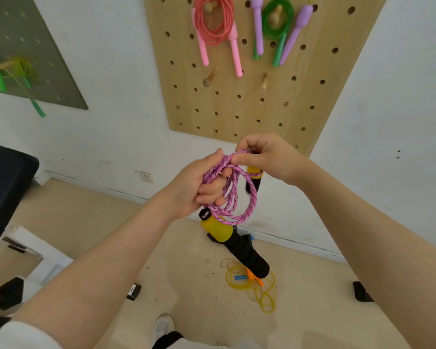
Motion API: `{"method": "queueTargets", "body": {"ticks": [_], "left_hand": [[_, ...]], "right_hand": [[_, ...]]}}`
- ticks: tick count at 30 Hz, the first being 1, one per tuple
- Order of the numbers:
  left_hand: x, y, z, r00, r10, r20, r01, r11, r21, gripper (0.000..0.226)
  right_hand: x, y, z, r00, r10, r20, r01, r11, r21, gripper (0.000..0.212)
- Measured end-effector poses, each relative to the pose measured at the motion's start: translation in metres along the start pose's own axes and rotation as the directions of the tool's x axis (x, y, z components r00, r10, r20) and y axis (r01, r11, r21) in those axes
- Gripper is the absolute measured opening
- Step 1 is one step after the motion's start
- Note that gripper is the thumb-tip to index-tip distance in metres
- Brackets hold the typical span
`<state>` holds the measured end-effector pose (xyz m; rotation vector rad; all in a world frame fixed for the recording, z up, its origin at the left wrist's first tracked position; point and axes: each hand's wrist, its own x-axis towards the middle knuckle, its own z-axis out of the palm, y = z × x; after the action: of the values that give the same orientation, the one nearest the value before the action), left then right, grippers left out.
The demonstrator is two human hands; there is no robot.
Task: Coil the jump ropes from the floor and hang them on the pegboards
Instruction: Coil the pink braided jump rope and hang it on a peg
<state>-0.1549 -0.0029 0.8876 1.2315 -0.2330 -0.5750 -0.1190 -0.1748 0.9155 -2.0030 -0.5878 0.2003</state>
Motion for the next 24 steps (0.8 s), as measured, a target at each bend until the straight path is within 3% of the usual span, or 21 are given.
{"method": "queueTargets", "body": {"ticks": [5,9,12,16,19,21,24], "left_hand": [[-0.004,0.006,-0.006,0.992,0.085,0.094,-0.064,0.976,-0.207,0.034],[-0.006,0.002,-0.011,0.992,0.127,0.013,-0.113,0.919,-0.377,0.041],[-0.005,0.004,-0.009,0.989,0.107,-0.1,-0.136,0.919,-0.369,0.034],[-0.008,0.008,-0.006,0.981,0.088,-0.175,-0.101,0.993,-0.068,0.03],[-0.011,0.011,-0.013,0.99,0.035,-0.14,-0.023,0.996,0.09,0.043],[-0.012,0.013,-0.017,0.992,-0.018,-0.128,0.044,0.979,0.201,0.049],[-0.01,0.014,-0.02,0.987,-0.06,-0.147,0.113,0.914,0.389,0.048]], "right_hand": [[0.0,0.002,0.014,0.999,0.01,0.032,-0.018,0.968,0.251,0.021],[0.001,0.012,0.027,0.991,0.07,0.111,-0.104,0.935,0.339,0.014],[-0.001,0.02,0.036,0.966,0.105,0.235,-0.149,0.973,0.179,0.019],[0.002,0.017,0.032,0.945,0.157,0.286,-0.092,0.969,-0.227,0.018],[0.005,0.018,0.022,0.928,0.186,0.321,0.044,0.804,-0.593,0.012],[0.004,0.015,0.019,0.934,0.247,0.259,0.053,0.62,-0.783,0.025],[0.003,0.013,0.021,0.939,0.317,0.137,-0.046,0.508,-0.86,0.036]]}}
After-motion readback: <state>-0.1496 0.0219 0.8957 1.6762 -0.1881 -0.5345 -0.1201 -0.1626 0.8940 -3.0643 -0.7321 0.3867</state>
